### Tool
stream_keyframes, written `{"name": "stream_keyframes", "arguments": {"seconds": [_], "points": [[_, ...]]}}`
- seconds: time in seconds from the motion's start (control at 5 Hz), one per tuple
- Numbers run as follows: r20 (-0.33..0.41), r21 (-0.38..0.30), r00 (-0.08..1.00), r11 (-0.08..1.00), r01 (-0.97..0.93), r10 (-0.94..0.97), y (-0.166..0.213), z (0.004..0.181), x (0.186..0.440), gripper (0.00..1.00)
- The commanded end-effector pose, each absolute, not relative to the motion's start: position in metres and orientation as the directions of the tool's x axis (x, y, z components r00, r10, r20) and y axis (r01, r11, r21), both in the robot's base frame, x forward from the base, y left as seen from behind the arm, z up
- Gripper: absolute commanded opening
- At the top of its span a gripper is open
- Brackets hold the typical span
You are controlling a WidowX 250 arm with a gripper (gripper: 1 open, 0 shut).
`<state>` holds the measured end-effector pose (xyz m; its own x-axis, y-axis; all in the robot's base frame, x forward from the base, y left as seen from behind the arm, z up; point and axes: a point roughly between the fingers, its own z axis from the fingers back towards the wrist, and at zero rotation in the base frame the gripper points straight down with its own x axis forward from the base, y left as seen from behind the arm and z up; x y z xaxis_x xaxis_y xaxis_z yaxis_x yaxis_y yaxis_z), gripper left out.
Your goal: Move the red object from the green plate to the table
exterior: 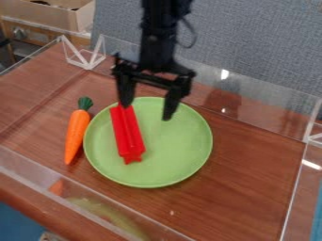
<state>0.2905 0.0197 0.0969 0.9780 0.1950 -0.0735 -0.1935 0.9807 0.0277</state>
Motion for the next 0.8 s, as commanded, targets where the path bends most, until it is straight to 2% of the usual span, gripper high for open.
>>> {"name": "stream_keyframes", "arguments": {"seconds": [0.0,0.2,0.6], "points": [[0.005,-0.013,0.941,0.941,-0.338,0.338,0.036,0.103,0.288,1.00],[0.015,-0.036,0.894,0.894,-0.447,0.448,0.047,0.096,0.287,1.00],[0.003,-0.060,0.838,0.837,-0.544,0.545,0.051,0.080,0.288,1.00]]}}
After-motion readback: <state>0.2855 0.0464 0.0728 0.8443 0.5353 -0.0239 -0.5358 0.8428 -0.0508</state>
